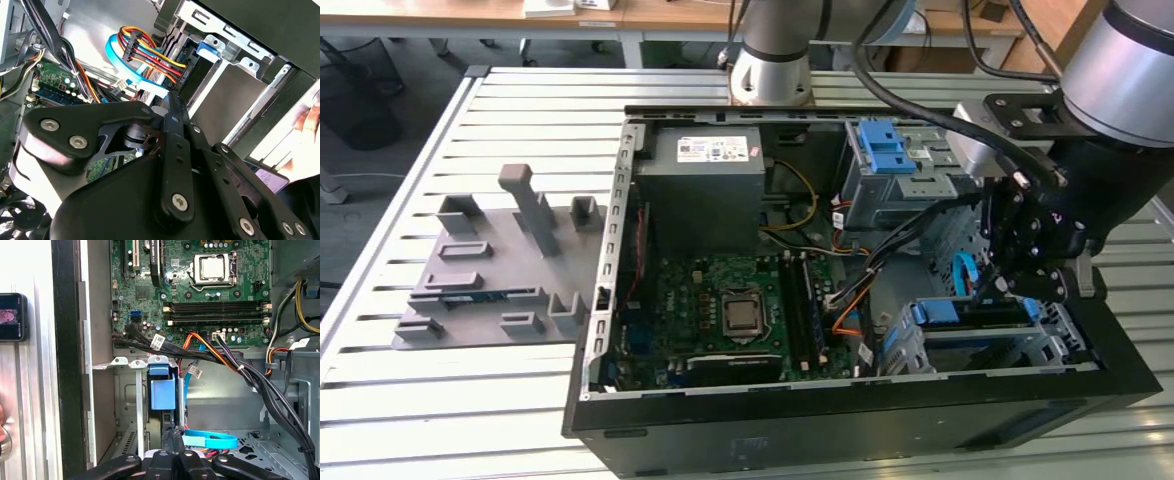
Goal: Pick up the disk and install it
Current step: 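Insert the second disk wire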
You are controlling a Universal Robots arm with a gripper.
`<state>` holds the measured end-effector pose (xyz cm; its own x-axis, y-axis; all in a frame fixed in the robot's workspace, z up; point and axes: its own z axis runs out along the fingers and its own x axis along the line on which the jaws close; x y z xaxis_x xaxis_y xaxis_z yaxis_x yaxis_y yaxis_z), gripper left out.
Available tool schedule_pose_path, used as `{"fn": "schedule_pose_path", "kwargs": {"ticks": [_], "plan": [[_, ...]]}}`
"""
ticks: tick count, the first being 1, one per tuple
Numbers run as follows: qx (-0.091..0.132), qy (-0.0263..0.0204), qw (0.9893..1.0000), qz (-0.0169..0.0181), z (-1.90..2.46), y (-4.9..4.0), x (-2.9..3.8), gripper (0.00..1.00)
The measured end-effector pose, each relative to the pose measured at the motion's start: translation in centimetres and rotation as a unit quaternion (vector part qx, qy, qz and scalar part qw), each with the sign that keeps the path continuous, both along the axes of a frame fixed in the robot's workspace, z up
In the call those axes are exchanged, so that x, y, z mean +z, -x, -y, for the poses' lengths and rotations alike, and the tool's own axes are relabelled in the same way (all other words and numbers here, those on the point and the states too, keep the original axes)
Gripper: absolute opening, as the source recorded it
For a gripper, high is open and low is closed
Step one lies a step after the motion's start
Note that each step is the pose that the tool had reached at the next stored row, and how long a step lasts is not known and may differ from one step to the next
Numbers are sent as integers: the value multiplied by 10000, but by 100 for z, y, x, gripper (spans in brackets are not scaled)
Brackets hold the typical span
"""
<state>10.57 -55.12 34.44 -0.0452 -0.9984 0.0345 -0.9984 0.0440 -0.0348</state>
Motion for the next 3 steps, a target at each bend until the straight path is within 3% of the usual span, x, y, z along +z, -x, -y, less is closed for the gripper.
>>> {"fn": "schedule_pose_path", "kwargs": {"ticks": [3], "plan": [[0,0,10000,0,0,0,0,11]]}}
